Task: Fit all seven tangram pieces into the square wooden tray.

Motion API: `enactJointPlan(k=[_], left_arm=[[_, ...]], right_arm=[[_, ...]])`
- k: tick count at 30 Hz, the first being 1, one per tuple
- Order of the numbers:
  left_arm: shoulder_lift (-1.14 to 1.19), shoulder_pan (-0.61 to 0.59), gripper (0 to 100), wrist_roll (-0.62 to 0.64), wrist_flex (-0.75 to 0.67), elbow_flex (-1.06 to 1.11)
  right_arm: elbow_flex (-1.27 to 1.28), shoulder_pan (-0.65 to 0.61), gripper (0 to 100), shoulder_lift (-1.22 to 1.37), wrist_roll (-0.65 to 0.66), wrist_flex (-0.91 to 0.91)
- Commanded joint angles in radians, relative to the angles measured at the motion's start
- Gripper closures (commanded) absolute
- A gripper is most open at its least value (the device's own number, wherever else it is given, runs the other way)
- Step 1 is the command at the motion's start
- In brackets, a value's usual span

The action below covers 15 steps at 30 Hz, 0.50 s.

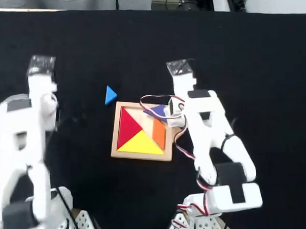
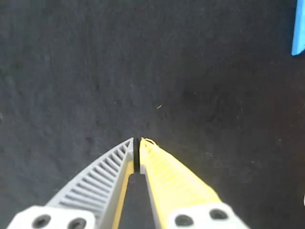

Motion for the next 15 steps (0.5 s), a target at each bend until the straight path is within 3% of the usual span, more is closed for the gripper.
enactJointPlan(k=[1,10,15], left_arm=[[-0.170,0.030,97,0.094,-0.149,0.203],[0.015,0.074,97,0.112,-0.278,0.240],[0.123,0.073,97,0.112,-0.244,0.163]], right_arm=[[-0.084,0.008,98.8,-0.005,0.006,-0.014],[-0.105,-0.034,98.8,-0.007,0.006,-0.017],[-0.107,-0.097,98.8,-0.007,0.006,-0.012]])
